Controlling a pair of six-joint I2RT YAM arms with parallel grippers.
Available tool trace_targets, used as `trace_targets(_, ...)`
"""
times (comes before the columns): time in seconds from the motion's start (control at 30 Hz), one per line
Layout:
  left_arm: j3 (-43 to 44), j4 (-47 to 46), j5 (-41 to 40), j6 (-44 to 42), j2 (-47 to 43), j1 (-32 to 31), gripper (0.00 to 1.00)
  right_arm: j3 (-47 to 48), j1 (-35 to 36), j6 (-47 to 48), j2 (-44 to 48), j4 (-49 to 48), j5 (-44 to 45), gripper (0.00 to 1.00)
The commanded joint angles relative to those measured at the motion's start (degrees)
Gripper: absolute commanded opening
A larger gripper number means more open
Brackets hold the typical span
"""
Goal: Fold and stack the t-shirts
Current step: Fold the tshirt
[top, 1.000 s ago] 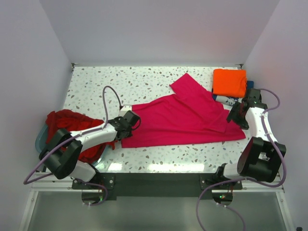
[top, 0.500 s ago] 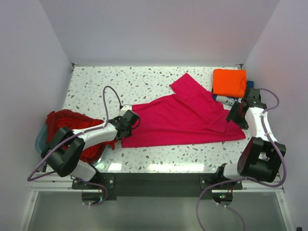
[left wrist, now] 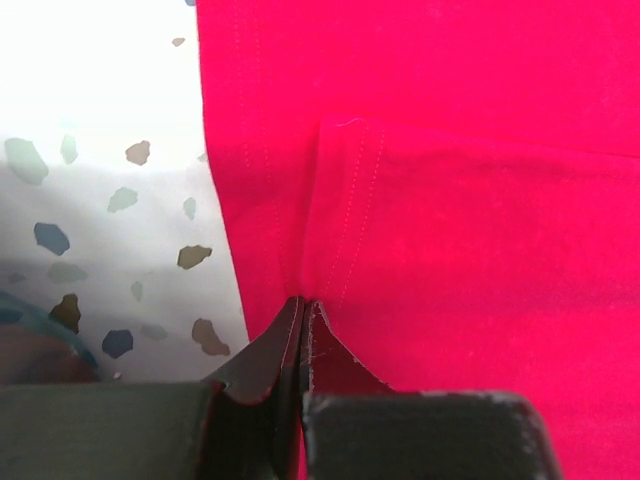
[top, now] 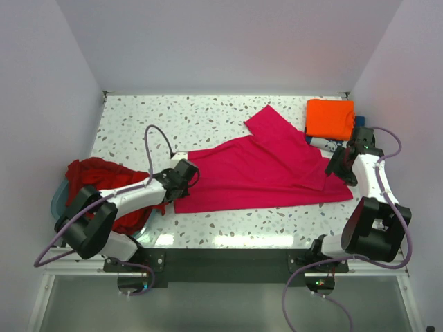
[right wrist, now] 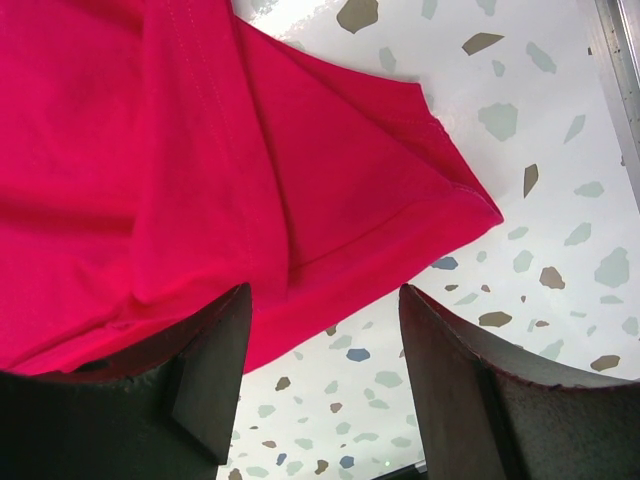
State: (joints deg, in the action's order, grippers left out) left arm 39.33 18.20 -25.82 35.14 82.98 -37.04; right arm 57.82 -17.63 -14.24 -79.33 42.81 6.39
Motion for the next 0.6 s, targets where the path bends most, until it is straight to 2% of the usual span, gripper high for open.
trace_targets(0.0, -0.92, 2.19, -1.86, 2.04, -4.92, 0.91, 0.0, -0.08, 0.31, 0.79, 1.28, -0.44, -0.86, 0.64)
trace_targets(0.2, -2.41, 5.53, -1.95, 4.68, -11.95, 1.0, 0.0, -0.08, 0.49, 0.88, 1.28, -0.53, -1.12, 0.64)
trace_targets(0.57, -5.23, 10.63, -2.56, 9.25, -16.88, 1.0, 0.0, 0.01, 0.84, 0.97, 1.55, -0.44, -1.38, 0.64)
